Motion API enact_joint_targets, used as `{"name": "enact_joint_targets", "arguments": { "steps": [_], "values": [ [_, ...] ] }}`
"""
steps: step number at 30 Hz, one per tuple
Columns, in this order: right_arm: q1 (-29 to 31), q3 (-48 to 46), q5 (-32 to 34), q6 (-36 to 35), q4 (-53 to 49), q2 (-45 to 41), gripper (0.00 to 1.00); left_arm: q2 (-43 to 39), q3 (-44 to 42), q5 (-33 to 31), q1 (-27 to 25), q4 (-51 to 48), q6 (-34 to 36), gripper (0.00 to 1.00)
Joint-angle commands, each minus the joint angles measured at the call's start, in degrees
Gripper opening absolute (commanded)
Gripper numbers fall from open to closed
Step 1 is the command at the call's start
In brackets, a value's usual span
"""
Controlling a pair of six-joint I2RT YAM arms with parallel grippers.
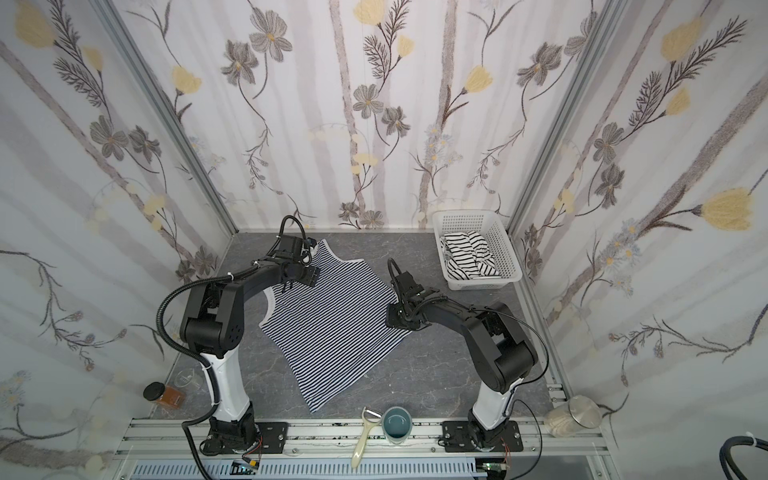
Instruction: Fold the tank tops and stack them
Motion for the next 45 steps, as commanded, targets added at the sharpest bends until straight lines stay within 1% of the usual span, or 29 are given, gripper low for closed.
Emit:
{"name": "enact_joint_targets", "arguments": {
  "steps": [1, 5, 8, 12, 17, 23, 26, 28, 29, 31, 33, 35, 39, 41, 45],
  "values": [
    [-0.16, -0.20, 1.42, 1.74, 2.61, 1.16, 0.53, 2.39, 1.81, -1.06, -0.12, 0.38, -0.46, 0.76],
    [-1.81, 0.63, 2.36, 1.84, 2.10, 2.98, 0.53, 2.61, 1.45, -2.24, 0.10, 0.44, 0.66, 0.76],
    [-5.20, 2.06, 2.50, 1.40, 1.82, 4.73, 0.53, 2.67, 1.03, -4.00, 0.32, 0.40, 1.26, 0.76],
    [-10.27, 8.75, 1.07, -0.39, 0.06, 9.69, 0.53, 2.61, 0.00, -5.27, 0.59, 0.32, 1.44, 0.76],
    [-13.17, 22.77, -0.13, -2.15, -5.03, 18.27, 0.53, 0.92, -2.82, -4.75, 0.57, 0.34, 0.95, 0.76],
    [-14.75, 47.75, 1.15, -3.89, -15.65, 32.43, 0.53, -0.11, -5.78, -5.34, 0.66, 0.33, 0.37, 0.76],
    [-15.28, 61.77, 0.31, -4.70, -22.23, 40.07, 0.53, -1.34, -8.74, -5.64, 0.68, 0.34, -0.36, 0.76],
    [-15.30, 68.51, 0.13, -5.50, -25.85, 43.15, 0.53, -2.45, -9.93, -6.35, 0.68, 0.35, -0.91, 0.76],
    [-15.35, 69.61, -0.02, -5.86, -26.61, 43.09, 0.53, -3.27, -10.53, -6.78, 0.76, 0.35, -1.26, 0.76],
    [-14.92, 67.88, -0.11, -6.97, -26.55, 40.49, 0.53, -4.79, -11.35, -7.18, 0.76, 0.40, -2.05, 0.76],
    [-13.84, 62.07, 2.21, -8.14, -24.44, 35.07, 0.53, -6.57, -11.85, -7.09, 0.76, 0.42, -3.01, 0.76],
    [-12.28, 53.47, 4.20, -8.35, -20.46, 28.11, 0.54, -8.18, -11.94, -5.69, 0.76, 0.50, -4.04, 0.76],
    [-9.61, 35.48, 3.24, -6.20, -11.78, 16.53, 0.54, -8.85, -11.04, -2.22, 0.41, 1.17, -4.41, 0.76],
    [-8.34, 27.23, 2.46, -4.97, -7.86, 12.99, 0.54, -7.47, -9.85, -1.47, 0.13, 1.46, -4.28, 0.76],
    [-5.95, 16.26, 2.89, -3.46, -3.22, 9.01, 0.54, -4.75, -7.92, -0.86, -0.46, 1.46, -3.44, 0.76]
  ]
}}
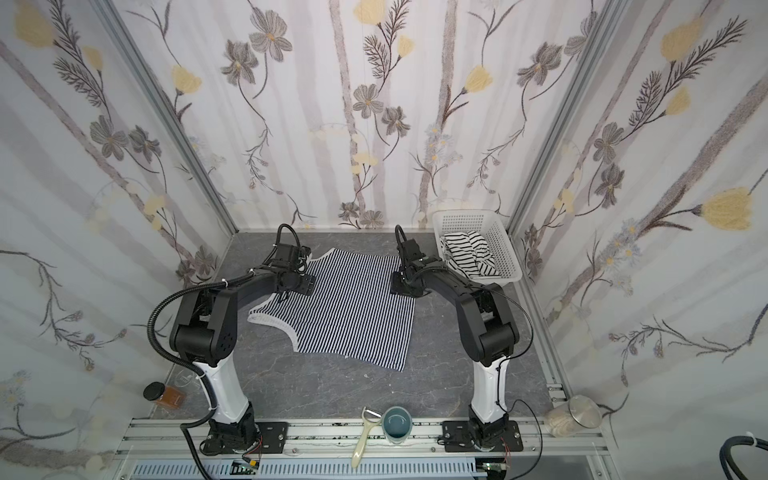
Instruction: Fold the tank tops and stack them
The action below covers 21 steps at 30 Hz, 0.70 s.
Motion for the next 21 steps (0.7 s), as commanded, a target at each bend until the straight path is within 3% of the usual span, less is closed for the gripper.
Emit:
{"name": "enact_joint_targets", "arguments": {
  "steps": [1, 10, 21],
  "values": [
    [1.37, -6.42, 0.22, 2.00, 7.94, -2.76, 0.54, 1.73, 1.54, 1.77, -0.35, 0.25, -0.16, 0.76],
    [0.62, -9.42, 0.58, 2.07, 10.12, -0.22, 0.53, 5.06, 2.46, -1.76, -0.07, 1.55, 1.49, 0.76],
    [-3.45, 2.47, -0.01, -0.80, 5.63, 7.67, 0.53, 5.01, 1.85, -4.06, 0.89, 1.75, 1.51, 0.76]
  ]
}}
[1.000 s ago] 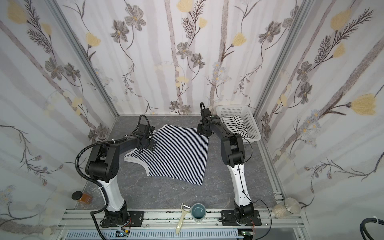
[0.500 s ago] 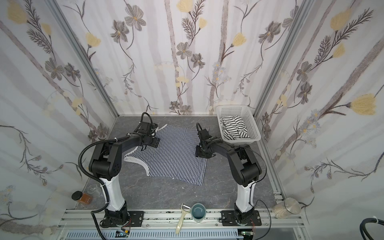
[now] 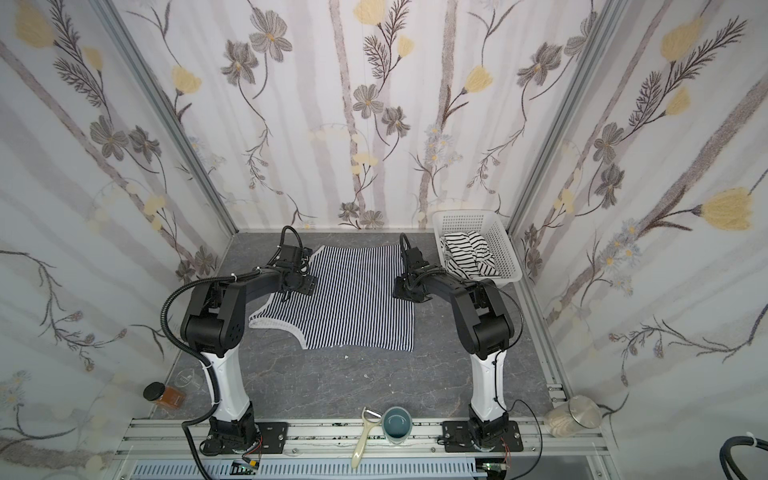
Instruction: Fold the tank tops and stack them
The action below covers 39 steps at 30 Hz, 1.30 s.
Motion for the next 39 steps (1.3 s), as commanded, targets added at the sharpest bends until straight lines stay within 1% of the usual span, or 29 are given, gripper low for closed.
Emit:
{"name": "enact_joint_targets", "arguments": {
  "steps": [1, 3, 5, 9, 12, 15, 19, 23, 25, 26, 30, 35, 39],
  "values": [
    [-0.33, 3.22, 0.94, -1.34, -4.05, 2.31, 0.53, 0.22, 0.37, -1.59, 0.08, -0.82, 0.76, 0.77],
    [-0.15, 3.95, 0.83, -1.62, -4.71, 1.65, 0.53, 0.48, 0.66, -1.50, 0.04, -0.91, 0.73, 0.77],
    [0.03, 2.65, 1.92, -1.62, -4.54, -0.64, 0.53, -0.29, 0.61, -1.15, -0.17, -0.92, 0.66, 0.77],
    [0.43, -2.81, 2.71, -0.87, -3.05, -8.50, 0.54, -4.38, -0.14, 0.07, -0.56, -1.01, 0.48, 0.77],
    [1.25, -9.04, 2.80, 1.26, -2.02, -15.62, 0.54, -8.98, -2.29, 0.87, -1.16, -1.01, 1.12, 0.77],
    [1.85, -17.43, 2.45, 4.16, 0.07, -22.37, 0.54, -14.07, -5.56, 2.41, -1.78, -1.09, 2.50, 0.78],
    [2.85, -28.19, 1.66, 7.63, 2.02, -30.34, 0.54, -21.00, -11.77, 4.46, -3.34, -1.35, 5.94, 0.78],
    [4.89, -34.72, 2.07, 10.56, 1.69, -37.13, 0.54, -26.81, -17.93, 4.03, -6.13, -1.52, 9.23, 0.78],
    [5.30, -36.38, 2.19, 11.58, 1.53, -39.22, 0.53, -28.43, -19.65, 3.49, -7.05, -1.62, 9.19, 0.78],
    [5.44, -38.92, 2.17, 12.27, 1.88, -40.18, 0.53, -29.08, -20.34, 3.43, -7.39, -1.78, 8.93, 0.78],
    [5.40, -42.77, 0.86, 14.52, 4.67, -41.36, 0.51, -30.55, -21.84, 3.42, -7.80, -2.08, 7.66, 0.77],
    [5.53, -47.47, -3.44, 18.62, 12.85, -42.07, 0.48, -31.58, -22.87, 4.54, -7.99, -2.27, 7.07, 0.65],
    [5.47, -49.36, -4.59, 21.28, 16.30, -42.36, 0.45, -31.98, -23.12, 4.25, -8.02, -2.24, 7.07, 0.63]
  ]
}}
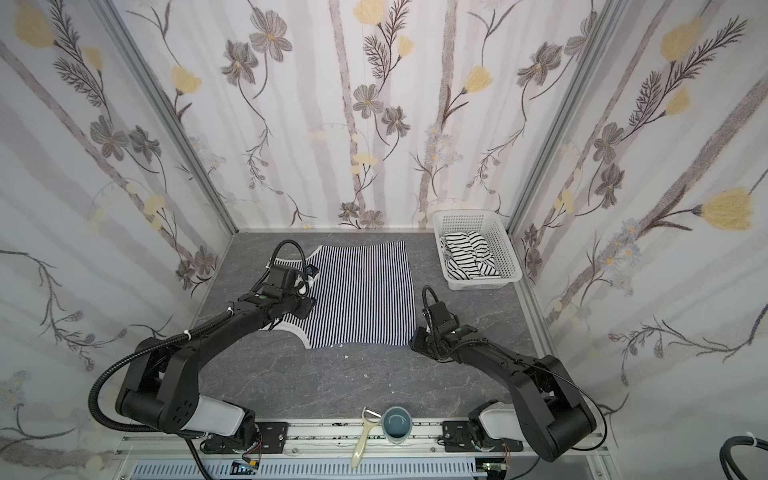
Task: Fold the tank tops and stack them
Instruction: 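Release the top and draw both grippers back toward the robot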
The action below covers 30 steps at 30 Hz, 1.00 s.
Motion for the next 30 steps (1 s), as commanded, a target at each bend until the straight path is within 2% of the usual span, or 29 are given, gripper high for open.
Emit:
{"name": "enact_joint_targets", "arguments": {
  "steps": [1, 14, 21, 30],
  "values": [
    [0.07, -1.23, -2.06, 4.06, 7.05, -0.25, 0.44, -0.62, -0.43, 0.55, -0.01, -0.01, -0.26, 0.63],
    [-0.52, -5.61, -3.78, 9.45, 13.65, 0.48, 0.33, 0.13, -0.52, 0.64, -0.03, 0.17, -0.40, 0.65],
    [-2.16, -6.68, -2.58, 10.38, 14.12, -0.48, 0.28, 0.11, -0.78, 0.40, 0.01, 0.21, -0.27, 0.65],
    [-2.54, -6.25, -4.69, 10.67, 16.72, 0.74, 0.21, 0.20, -0.87, 0.66, -0.03, 0.25, -0.49, 0.65]
  ]
}}
